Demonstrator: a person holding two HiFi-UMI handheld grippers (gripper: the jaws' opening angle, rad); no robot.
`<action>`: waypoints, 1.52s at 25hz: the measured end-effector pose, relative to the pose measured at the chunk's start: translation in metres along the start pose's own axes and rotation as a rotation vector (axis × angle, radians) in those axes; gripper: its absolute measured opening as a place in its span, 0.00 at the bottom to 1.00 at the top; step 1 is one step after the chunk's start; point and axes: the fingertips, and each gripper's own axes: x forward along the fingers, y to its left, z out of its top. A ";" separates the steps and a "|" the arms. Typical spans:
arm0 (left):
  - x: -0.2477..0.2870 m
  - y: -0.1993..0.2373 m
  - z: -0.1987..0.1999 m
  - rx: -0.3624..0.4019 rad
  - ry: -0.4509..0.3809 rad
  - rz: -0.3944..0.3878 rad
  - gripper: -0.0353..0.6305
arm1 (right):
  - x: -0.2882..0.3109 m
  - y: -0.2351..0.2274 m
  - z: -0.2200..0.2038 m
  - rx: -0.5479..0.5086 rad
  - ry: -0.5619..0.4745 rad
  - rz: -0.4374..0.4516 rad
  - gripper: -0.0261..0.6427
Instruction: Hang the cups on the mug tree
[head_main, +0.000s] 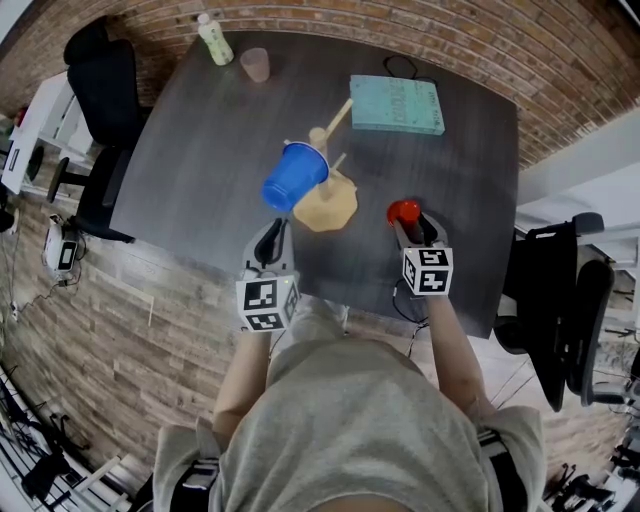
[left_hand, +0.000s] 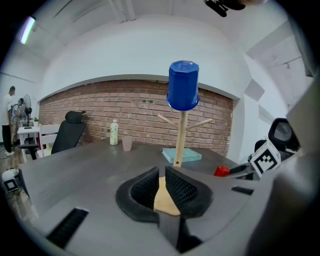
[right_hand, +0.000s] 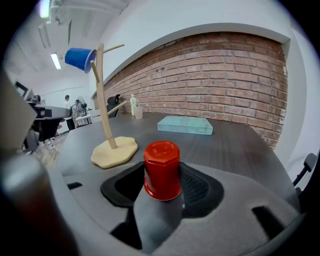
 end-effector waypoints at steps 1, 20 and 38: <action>-0.001 0.000 0.001 0.000 -0.001 0.000 0.11 | -0.002 0.001 0.002 -0.001 -0.005 0.000 0.36; -0.014 -0.004 0.017 0.000 -0.048 -0.008 0.08 | -0.036 0.028 0.117 -0.015 -0.242 0.073 0.36; -0.013 0.015 0.022 0.004 -0.046 -0.001 0.08 | 0.001 0.073 0.173 -0.046 -0.302 0.208 0.36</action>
